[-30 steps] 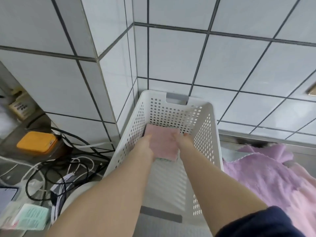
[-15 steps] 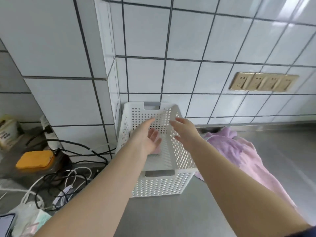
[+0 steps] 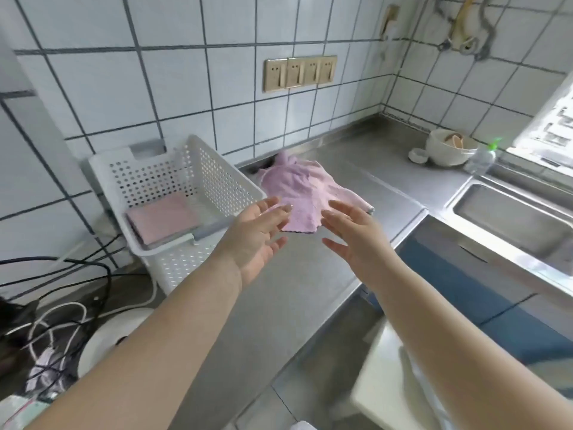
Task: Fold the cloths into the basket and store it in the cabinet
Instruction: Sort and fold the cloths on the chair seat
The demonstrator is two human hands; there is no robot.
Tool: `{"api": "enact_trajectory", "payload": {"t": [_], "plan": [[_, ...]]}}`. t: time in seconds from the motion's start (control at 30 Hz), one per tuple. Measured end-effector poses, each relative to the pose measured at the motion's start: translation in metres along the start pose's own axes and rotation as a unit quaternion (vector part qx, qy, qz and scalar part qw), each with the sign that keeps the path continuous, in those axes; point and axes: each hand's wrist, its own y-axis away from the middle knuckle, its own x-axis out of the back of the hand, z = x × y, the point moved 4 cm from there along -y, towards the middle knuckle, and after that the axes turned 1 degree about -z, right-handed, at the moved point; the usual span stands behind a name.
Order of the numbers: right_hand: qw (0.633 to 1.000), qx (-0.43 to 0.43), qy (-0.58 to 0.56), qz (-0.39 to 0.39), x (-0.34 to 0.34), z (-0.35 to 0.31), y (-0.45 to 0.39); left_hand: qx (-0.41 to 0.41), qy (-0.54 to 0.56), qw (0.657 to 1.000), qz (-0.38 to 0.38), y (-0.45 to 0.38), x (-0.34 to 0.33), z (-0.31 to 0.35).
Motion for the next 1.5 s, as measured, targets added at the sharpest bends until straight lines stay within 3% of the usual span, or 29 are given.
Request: {"api": "enact_trajectory", "payload": {"t": [0.23,0.43,0.7,0.9,1.2,1.5], "plan": [[0.984,0.011,0.058,0.166,0.103,0.039,0.105,0.062,-0.115,0.982,-0.133,0.028,-0.048,-0.09],[0.964,-0.002,0.056,0.26,0.153,0.069,0.173,0.113,-0.143,0.967,-0.176,0.04,-0.071,-0.146],[0.944,-0.021,0.024,0.329,0.205,0.097,0.23,0.162,-0.202,0.93,-0.262,0.066,-0.118,-0.202],[0.929,-0.02,-0.005,0.369,0.244,0.115,0.275,0.184,-0.234,0.911,-0.285,0.086,-0.137,-0.237],[0.945,-0.028,-0.002,0.326,0.32,0.138,0.34,0.156,-0.245,0.918,-0.269,0.146,-0.2,-0.306],[0.974,-0.05,0.038,0.219,0.399,0.157,0.381,0.117,-0.223,0.953,-0.168,0.211,-0.24,-0.363]]}}
